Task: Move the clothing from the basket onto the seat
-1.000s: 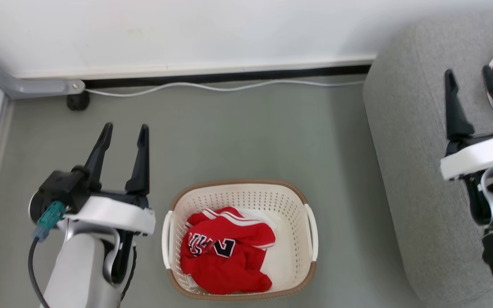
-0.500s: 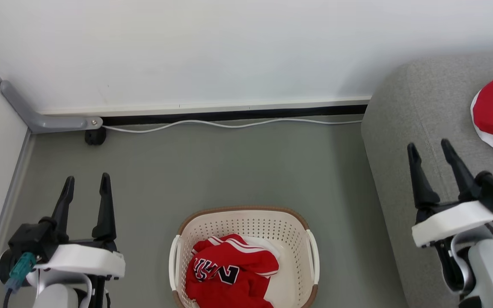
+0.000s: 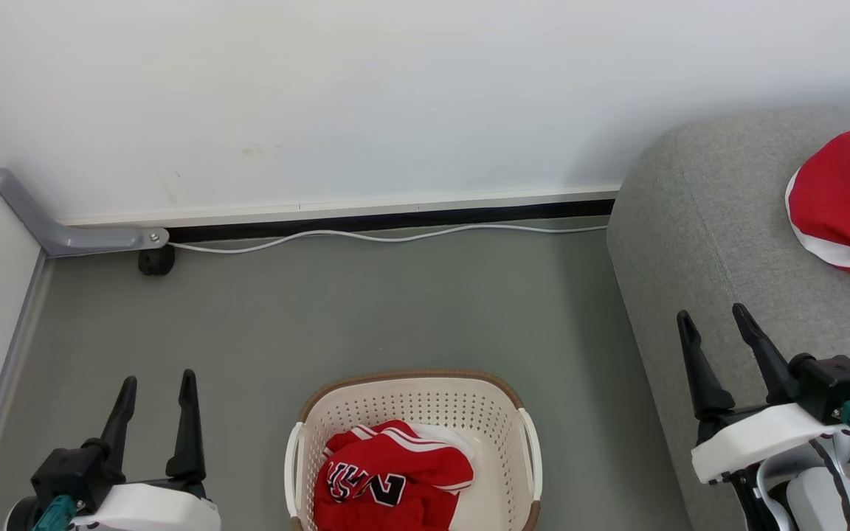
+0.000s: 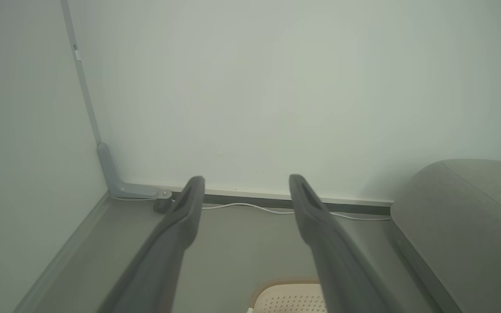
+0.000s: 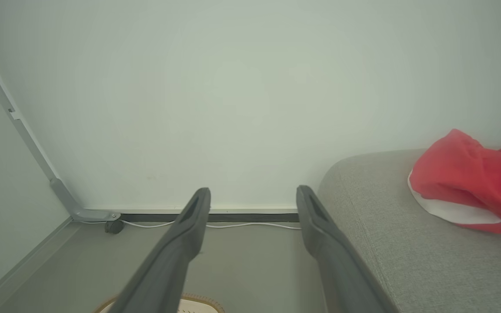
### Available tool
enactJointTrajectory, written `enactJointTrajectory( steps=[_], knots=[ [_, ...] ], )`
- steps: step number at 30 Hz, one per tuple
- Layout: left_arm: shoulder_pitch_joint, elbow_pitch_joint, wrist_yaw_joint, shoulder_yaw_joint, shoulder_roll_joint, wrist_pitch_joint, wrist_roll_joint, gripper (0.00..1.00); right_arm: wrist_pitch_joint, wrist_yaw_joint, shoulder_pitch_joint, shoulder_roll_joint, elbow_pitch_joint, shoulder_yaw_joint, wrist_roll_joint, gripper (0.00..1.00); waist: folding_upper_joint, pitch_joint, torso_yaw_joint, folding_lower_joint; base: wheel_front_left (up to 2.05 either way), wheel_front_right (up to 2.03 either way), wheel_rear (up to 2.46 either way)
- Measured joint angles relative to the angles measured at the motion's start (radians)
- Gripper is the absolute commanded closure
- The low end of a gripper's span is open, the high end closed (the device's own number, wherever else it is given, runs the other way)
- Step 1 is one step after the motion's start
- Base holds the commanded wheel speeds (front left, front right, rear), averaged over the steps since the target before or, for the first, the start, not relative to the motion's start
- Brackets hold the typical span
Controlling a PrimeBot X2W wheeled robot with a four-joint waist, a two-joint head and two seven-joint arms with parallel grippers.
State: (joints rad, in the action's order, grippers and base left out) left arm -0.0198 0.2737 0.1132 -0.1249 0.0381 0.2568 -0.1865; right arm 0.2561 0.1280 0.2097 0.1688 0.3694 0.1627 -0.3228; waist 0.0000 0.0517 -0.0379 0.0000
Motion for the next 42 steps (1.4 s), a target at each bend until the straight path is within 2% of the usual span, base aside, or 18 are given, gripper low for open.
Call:
enactJointTrajectory(
  steps=[12, 19, 26, 33, 36, 42],
  knots=[
    [0.008, 0.002, 0.0, 0.046, 0.001, 0.0, 0.0, 0.0, 0.0, 0.0, 0.002, -0.002, -0.006, -0.005, 0.017, 0.0, 0.0, 0.014, -0.001, 0.0, 0.0, 0.0, 0.0],
    [0.006, 0.037, -0.001, 0.105, 0.002, 0.0, -0.034, 0.0, 0.0, 0.0, 0.04, -0.002, -0.037, -0.015, 0.017, 0.0, 0.0, 0.071, -0.007, 0.0, 0.0, 0.0, 0.0],
    [-0.061, 0.088, -0.015, 0.186, 0.003, 0.0, -0.064, 0.0, 0.0, 0.0, 0.139, -0.003, -0.072, -0.002, 0.023, 0.0, 0.0, 0.169, -0.022, 0.0, 0.0, 0.0, 0.0],
    [-0.198, 0.195, -0.028, 0.281, 0.003, 0.0, -0.093, 0.0, 0.0, 0.0, 0.263, -0.002, -0.12, 0.019, 0.023, 0.0, 0.0, 0.314, -0.051, 0.0, 0.0, 0.0, 0.0],
    [-0.301, 0.285, -0.028, 0.336, 0.003, -0.001, -0.097, 0.0, 0.0, 0.0, 0.32, -0.002, -0.141, 0.038, 0.023, 0.0, 0.0, 0.402, -0.071, 0.0, 0.0, 0.0, 0.0],
    [-0.451, 0.459, -0.028, 0.383, 0.002, -0.001, -0.104, 0.0, 0.0, 0.0, 0.391, -0.004, -0.172, 0.054, 0.023, 0.0, 0.0, 0.528, -0.105, 0.0, 0.0, 0.0, 0.0]
  ],
)
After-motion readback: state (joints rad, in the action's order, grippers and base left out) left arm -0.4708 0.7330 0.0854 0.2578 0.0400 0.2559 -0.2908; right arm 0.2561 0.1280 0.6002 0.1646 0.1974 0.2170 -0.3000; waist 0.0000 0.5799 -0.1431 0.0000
